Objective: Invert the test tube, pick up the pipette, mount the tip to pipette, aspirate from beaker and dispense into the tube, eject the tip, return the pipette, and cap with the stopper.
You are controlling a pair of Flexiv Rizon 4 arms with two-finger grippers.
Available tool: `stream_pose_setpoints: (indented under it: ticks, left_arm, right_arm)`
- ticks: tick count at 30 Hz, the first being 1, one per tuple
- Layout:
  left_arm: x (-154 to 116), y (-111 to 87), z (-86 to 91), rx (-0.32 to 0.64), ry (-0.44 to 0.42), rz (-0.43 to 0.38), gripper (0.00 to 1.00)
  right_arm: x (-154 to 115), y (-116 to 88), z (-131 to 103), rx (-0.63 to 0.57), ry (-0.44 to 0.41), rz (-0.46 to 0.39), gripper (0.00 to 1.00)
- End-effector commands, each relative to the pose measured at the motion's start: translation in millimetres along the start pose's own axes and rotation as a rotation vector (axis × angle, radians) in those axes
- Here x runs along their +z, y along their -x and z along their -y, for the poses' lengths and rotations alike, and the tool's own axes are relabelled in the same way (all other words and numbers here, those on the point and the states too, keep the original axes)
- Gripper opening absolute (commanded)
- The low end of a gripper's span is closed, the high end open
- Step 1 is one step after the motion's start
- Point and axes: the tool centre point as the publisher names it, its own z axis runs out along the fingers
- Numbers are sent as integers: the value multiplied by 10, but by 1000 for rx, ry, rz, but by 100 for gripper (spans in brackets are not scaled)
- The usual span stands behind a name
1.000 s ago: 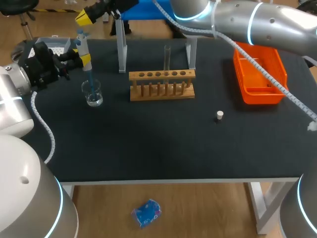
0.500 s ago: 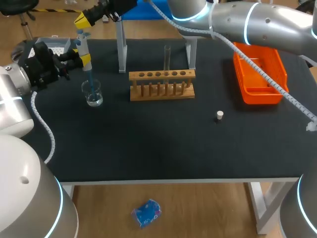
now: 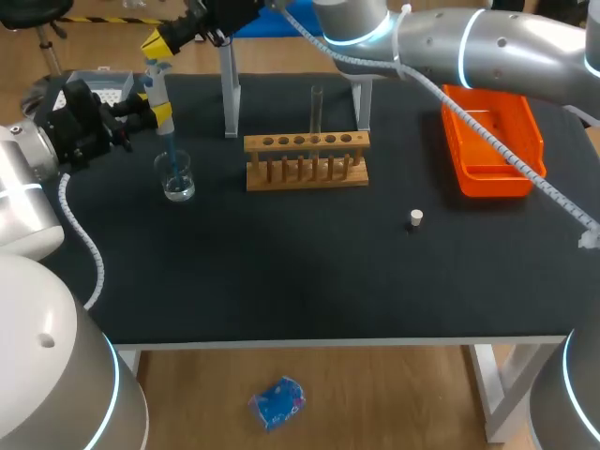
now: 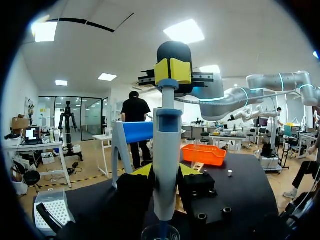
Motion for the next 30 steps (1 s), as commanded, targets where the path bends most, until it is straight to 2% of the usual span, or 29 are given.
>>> stream_pose_setpoints:
  ticks: [1,30]
  left_arm:
    - [6,0,9,2,-3,1,0]
    - [6,0,9,2,-3,1,0]
  right_arm:
    - [4,58,37,3,1,-12,0]
    - [40,52,193,39,4,-19,0]
